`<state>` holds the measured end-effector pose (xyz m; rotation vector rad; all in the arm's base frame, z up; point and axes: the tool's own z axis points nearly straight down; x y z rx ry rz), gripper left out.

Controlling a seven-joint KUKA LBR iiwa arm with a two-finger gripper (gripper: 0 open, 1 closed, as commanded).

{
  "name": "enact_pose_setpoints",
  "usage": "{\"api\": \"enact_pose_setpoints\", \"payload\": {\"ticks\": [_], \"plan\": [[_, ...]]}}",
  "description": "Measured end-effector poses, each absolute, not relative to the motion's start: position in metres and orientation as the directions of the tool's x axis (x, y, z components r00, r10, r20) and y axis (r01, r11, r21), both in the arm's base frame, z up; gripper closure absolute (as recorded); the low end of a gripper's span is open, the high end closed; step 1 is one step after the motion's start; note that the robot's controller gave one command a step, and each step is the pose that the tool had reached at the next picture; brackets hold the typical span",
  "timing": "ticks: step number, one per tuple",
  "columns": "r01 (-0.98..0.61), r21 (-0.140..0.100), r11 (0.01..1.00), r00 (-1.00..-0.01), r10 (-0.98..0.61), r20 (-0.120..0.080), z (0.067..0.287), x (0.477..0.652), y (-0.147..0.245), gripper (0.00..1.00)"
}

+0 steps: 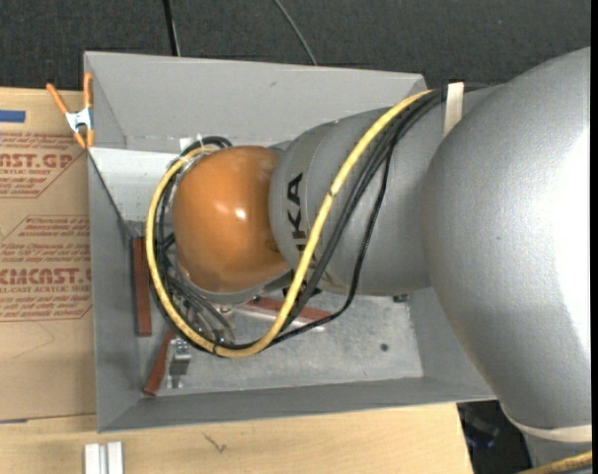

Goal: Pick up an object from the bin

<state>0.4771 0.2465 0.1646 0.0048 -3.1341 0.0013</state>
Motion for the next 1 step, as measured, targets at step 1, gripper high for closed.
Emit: {"api": "enact_pose_setpoints", "payload": {"ticks": [1], "plan": [[0.000, 0.001, 1.000, -1.000, 0.000, 0.000, 0.1687, 0.4796, 0.2454, 0.00]]}}
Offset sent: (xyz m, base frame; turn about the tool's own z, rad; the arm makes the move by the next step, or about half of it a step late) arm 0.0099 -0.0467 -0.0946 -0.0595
